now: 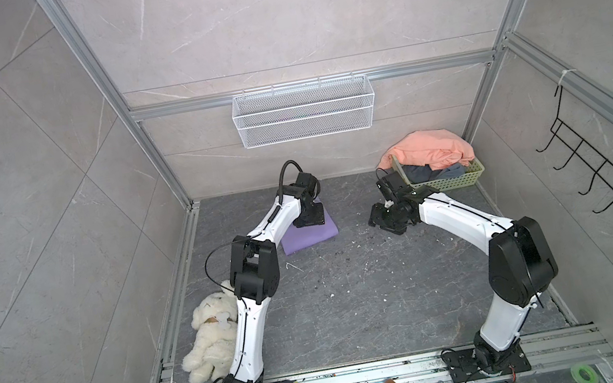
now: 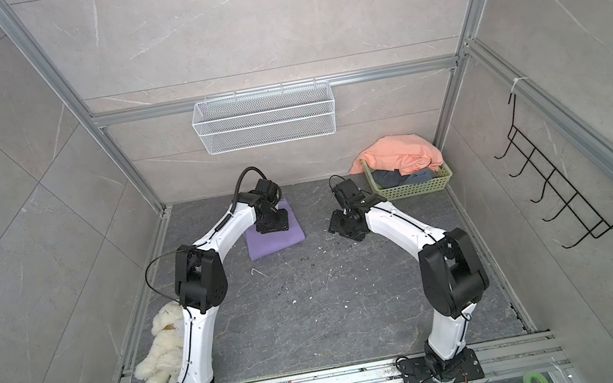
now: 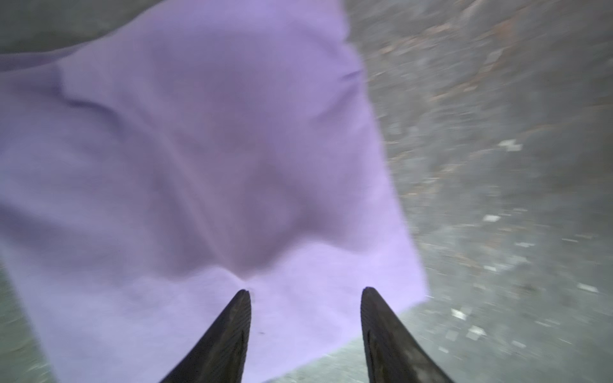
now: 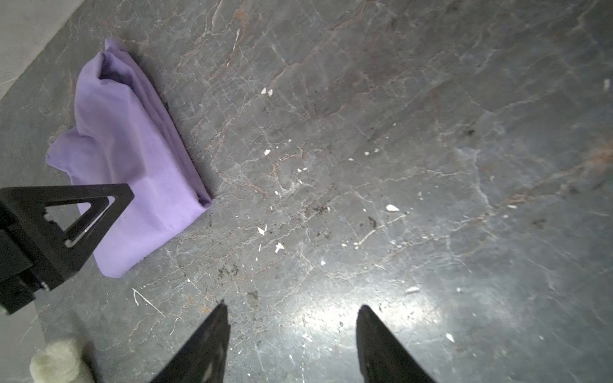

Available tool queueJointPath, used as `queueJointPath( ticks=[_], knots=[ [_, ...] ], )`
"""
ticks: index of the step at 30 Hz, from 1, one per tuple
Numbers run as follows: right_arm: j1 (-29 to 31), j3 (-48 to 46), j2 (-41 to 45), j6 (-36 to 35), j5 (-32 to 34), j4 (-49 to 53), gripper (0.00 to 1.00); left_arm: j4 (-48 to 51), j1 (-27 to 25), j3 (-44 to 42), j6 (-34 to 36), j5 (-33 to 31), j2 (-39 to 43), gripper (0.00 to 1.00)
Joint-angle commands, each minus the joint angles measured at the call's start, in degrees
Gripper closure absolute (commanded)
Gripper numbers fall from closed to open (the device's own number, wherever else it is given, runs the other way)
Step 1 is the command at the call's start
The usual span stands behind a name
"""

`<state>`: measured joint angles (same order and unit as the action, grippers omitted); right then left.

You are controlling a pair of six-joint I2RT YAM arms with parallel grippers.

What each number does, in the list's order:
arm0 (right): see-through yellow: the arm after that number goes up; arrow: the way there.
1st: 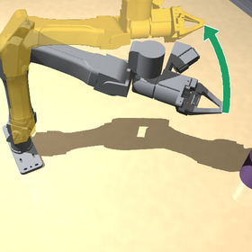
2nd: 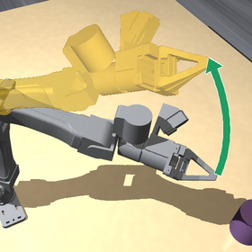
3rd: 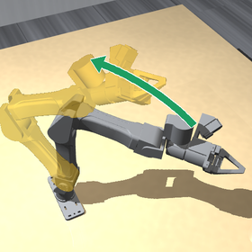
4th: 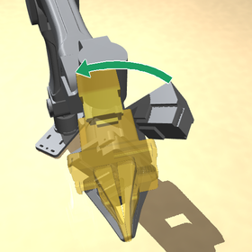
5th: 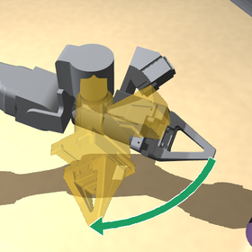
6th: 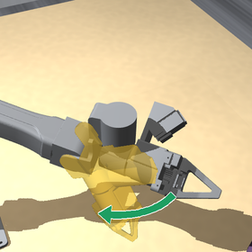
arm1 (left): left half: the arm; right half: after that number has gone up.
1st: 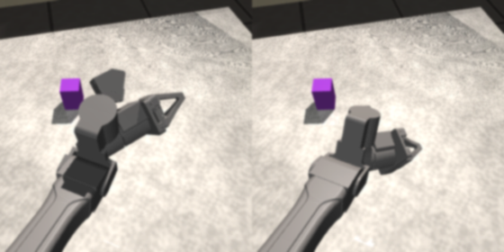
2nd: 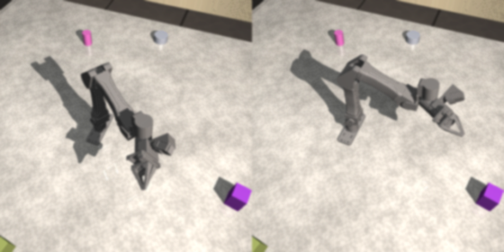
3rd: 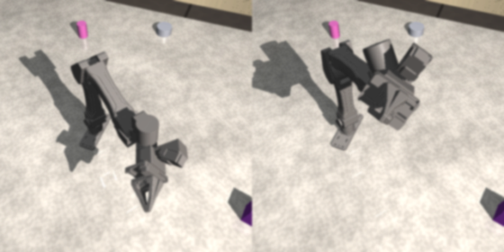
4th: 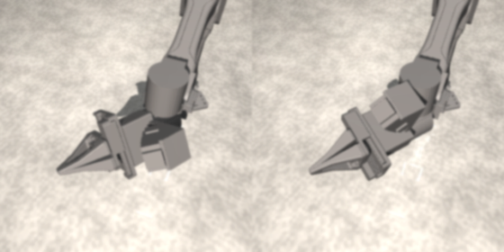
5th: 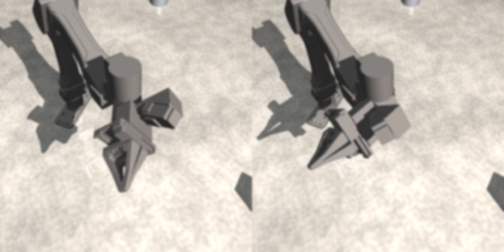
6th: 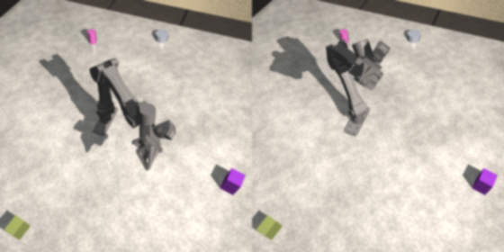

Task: Fold and stack the t-shirts

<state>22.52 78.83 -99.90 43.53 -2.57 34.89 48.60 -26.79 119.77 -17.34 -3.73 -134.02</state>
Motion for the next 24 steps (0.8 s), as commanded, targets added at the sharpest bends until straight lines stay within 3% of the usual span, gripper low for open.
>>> queueJointPath(
  ticks=[1,5,12,19,24],
  knots=[
    [0.15,-2.00,3.75,1.04,3.09,0.12,0.37,2.84,1.10,0.14,2.99,-9.80,0.94,0.44],
    [0.15,-3.45,4.95,1.21,4.17,0.59,0.36,2.93,1.12,-1.38,3.68,-9.97,-1.95,0.43],
    [0.06,-2.72,4.29,1.54,3.81,0.70,0.36,4.63,2.23,2.72,-2.98,-3.79,-7.00,0.43],
    [0.09,-3.31,5.18,1.79,4.23,0.87,0.36,5.27,9.55,1.52,-22.66,1.05,-8.55,0.43],
    [0.08,-4.43,5.98,2.00,4.50,1.32,0.36,-4.50,16.96,-11.72,-39.18,5.37,-2.37,0.44]
  ],
)
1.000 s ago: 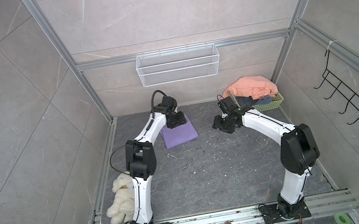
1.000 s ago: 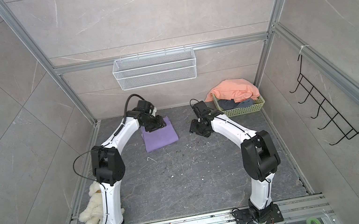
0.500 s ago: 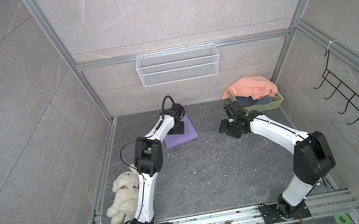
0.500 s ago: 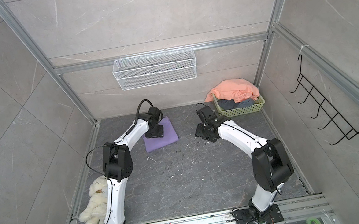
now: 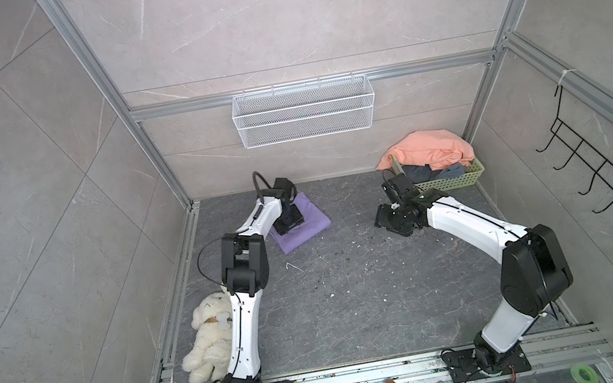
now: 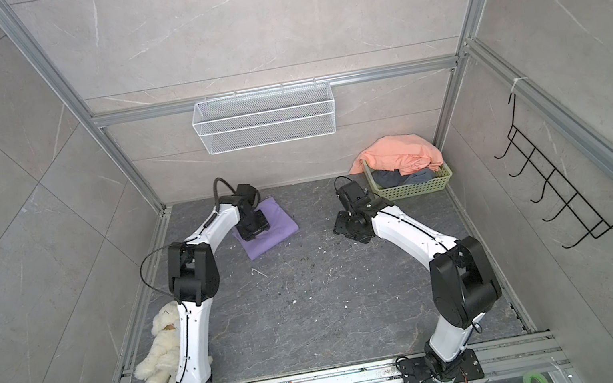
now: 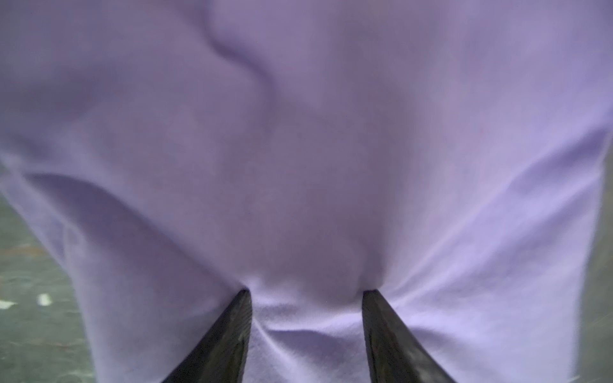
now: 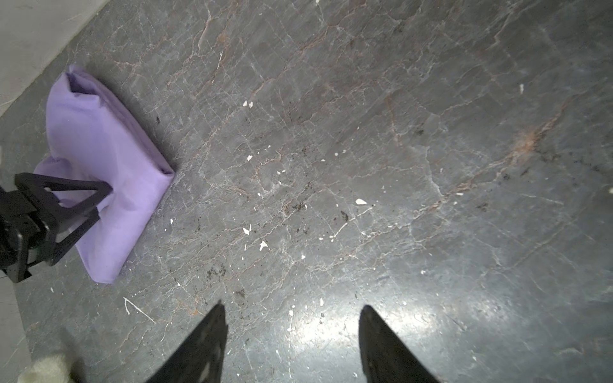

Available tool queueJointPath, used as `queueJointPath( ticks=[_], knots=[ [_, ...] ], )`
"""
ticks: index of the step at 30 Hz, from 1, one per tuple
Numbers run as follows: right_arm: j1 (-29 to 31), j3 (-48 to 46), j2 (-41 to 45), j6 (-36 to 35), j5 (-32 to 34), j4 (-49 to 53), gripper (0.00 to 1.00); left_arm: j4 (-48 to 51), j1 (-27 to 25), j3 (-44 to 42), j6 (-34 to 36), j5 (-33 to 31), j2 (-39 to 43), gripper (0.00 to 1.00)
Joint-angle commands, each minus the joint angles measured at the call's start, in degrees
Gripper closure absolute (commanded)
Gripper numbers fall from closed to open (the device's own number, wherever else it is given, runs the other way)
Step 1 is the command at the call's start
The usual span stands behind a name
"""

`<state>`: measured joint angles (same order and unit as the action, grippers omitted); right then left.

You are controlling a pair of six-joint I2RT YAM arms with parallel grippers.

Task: Fold and stack the t-shirts

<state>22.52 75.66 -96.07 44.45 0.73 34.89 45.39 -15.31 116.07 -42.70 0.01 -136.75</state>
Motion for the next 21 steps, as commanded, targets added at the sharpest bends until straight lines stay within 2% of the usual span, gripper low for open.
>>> queueJointPath(
  ticks=[1,5,11,21],
  knots=[
    [0.12,-1.55,2.37,1.23,1.27,1.32,0.36,-2.82,6.87,-10.49,-17.17,1.42,1.83,0.44],
    [0.08,-2.83,3.71,1.52,1.54,1.40,0.36,-7.50,12.34,-18.43,-26.66,0.94,7.09,0.45],
    [0.09,-4.46,5.34,1.70,2.20,2.10,0.35,-20.09,17.24,-34.76,-46.29,-4.77,16.28,0.45],
    [0.11,-5.61,7.61,1.26,3.48,4.50,0.35,-26.79,23.21,-49.03,-69.50,-15.13,26.15,0.46]
  ],
)
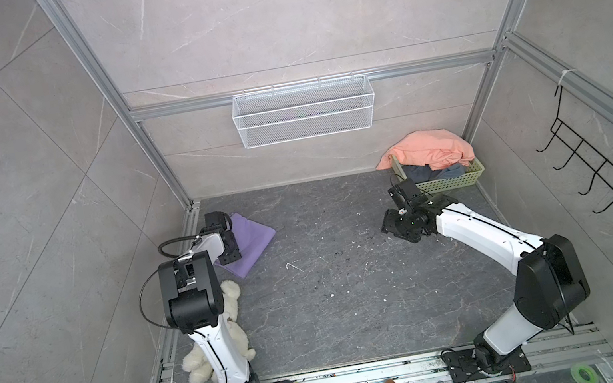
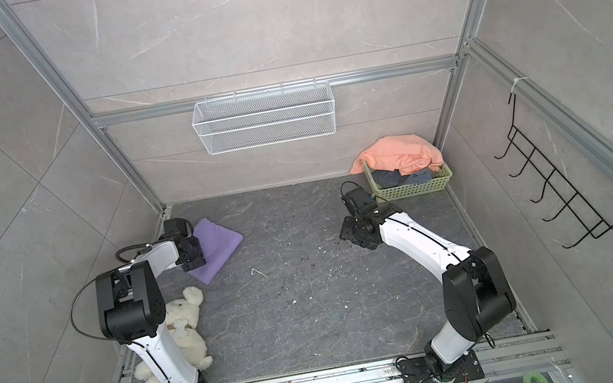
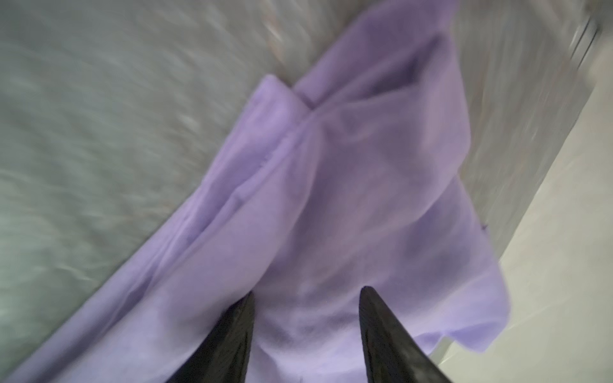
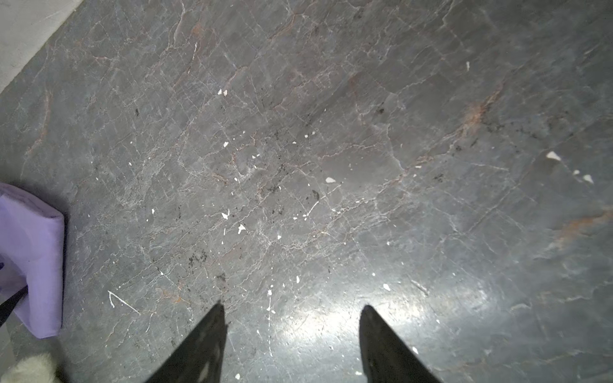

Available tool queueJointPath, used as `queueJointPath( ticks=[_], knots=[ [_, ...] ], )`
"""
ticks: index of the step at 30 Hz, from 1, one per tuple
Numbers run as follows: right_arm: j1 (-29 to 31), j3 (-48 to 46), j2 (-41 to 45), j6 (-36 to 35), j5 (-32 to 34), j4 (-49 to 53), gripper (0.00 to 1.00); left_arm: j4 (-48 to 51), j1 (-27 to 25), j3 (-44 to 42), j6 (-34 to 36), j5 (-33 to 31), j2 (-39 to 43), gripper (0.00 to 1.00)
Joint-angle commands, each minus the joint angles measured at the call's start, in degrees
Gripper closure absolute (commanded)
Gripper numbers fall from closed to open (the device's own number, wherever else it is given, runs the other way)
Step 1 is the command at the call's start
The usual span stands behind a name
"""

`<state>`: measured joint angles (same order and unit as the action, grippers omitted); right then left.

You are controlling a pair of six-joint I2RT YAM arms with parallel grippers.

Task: Fold and stack the t-shirts

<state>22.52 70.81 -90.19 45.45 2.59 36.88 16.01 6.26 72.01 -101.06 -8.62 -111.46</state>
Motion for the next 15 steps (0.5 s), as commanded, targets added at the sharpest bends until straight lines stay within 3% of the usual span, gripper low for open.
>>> queueJointPath(
  ticks=[1,6,9,12,15],
  knots=[
    [0.06,-0.72,1.79,0.25,1.71,2.78,0.35,2.21,2.16,-5.99,-12.46,-7.27,1.57,0.46],
    [0.08,-0.66,1.84,0.25,1.65,3.10,0.35,-0.59,4.42,-10.40,-18.16,-10.09,4.35,0.46],
    [0.11,0.05,1.16,-0.01,1.28,3.30,0.35,-4.54,5.81,-10.31,-17.46,-8.93,3.61,0.46],
    [0.13,0.71,0.39,-0.10,0.84,3.37,0.35,-5.17,6.31,-7.70,-12.62,-7.64,3.02,0.46],
    [0.09,0.46,0.24,0.31,0.36,2.95,0.35,-3.62,6.23,-3.12,-1.40,-6.92,3.76,0.46]
  ],
)
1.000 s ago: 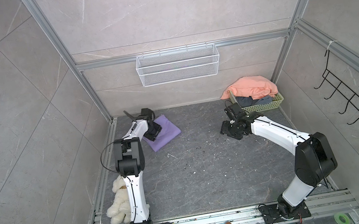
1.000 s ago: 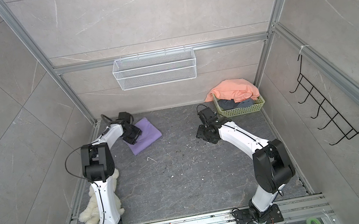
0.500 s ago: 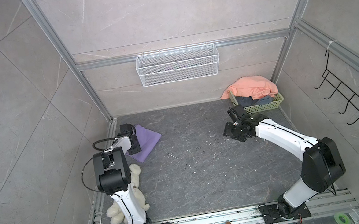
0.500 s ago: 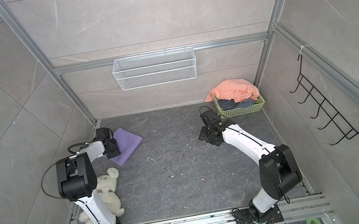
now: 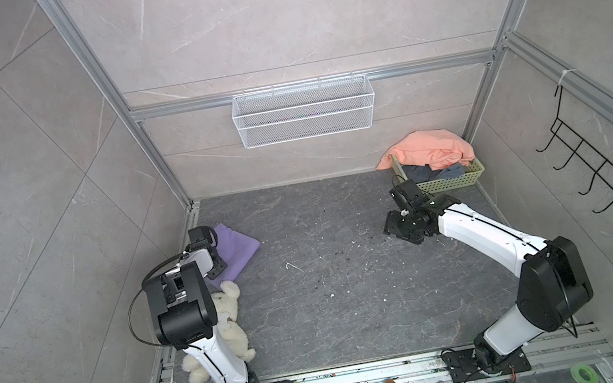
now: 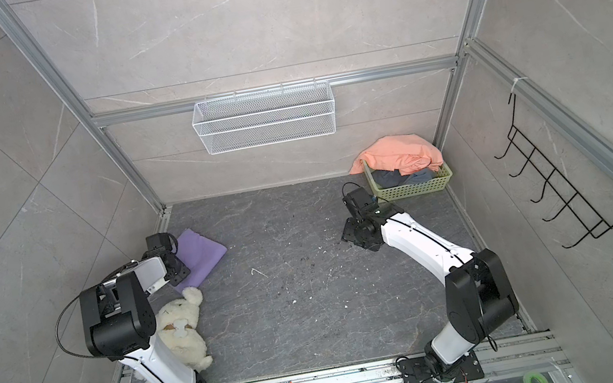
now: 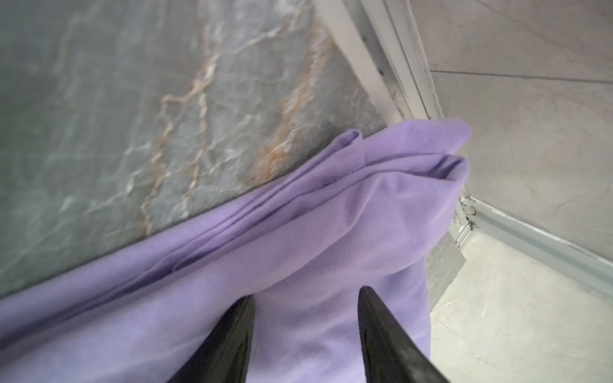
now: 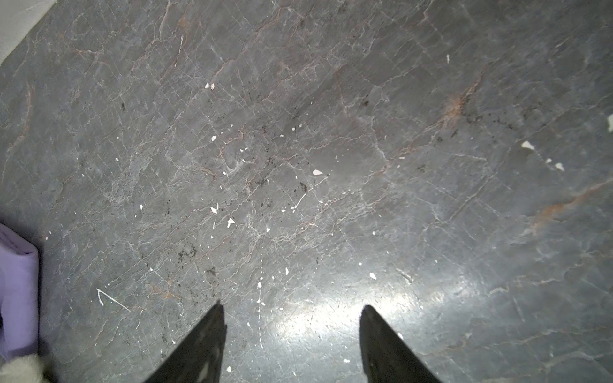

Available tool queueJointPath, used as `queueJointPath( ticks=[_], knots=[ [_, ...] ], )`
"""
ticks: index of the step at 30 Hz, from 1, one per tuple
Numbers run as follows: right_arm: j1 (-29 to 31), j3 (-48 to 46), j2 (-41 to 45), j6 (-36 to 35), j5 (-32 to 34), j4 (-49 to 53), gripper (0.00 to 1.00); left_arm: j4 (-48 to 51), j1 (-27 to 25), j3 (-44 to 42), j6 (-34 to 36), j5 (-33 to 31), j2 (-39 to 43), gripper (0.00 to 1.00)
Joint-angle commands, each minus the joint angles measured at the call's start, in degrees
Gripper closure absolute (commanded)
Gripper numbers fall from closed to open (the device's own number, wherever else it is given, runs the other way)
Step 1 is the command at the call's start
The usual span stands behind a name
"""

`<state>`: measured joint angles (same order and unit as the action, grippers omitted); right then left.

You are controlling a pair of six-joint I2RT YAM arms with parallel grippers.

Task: Fold and stack the t-shirts

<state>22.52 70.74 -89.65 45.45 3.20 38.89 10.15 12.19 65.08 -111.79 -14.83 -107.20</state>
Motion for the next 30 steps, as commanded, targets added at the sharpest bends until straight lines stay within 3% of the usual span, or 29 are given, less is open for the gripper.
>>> queueJointPath(
  ticks=[1,8,14,17,22,30],
  knots=[
    [0.04,0.20,-0.27,0.55,-0.37,0.59,0.35,4.56,0.22,6.62,14.64,-0.15,-0.36,0.46],
    [0.09,-3.99,-0.07,3.34,-1.61,-2.77,0.34,13.75,0.20,15.10,45.61,7.77,2.53,0.43],
    [0.06,-6.00,-0.19,5.00,-2.22,-4.52,0.33,32.86,0.21,26.53,78.16,18.97,-2.95,0.36],
    [0.12,-5.94,0.19,4.52,-2.17,-4.83,0.31,36.60,0.12,27.33,89.09,22.71,-4.88,0.34],
    [0.03,-6.23,3.63,4.86,1.27,-5.74,0.21,38.50,0.12,26.31,100.06,23.57,-6.96,0.32],
    [0.13,-6.02,11.42,4.22,9.52,-4.13,0.08,37.84,0.12,27.48,108.62,21.37,-11.08,0.32]
  ],
)
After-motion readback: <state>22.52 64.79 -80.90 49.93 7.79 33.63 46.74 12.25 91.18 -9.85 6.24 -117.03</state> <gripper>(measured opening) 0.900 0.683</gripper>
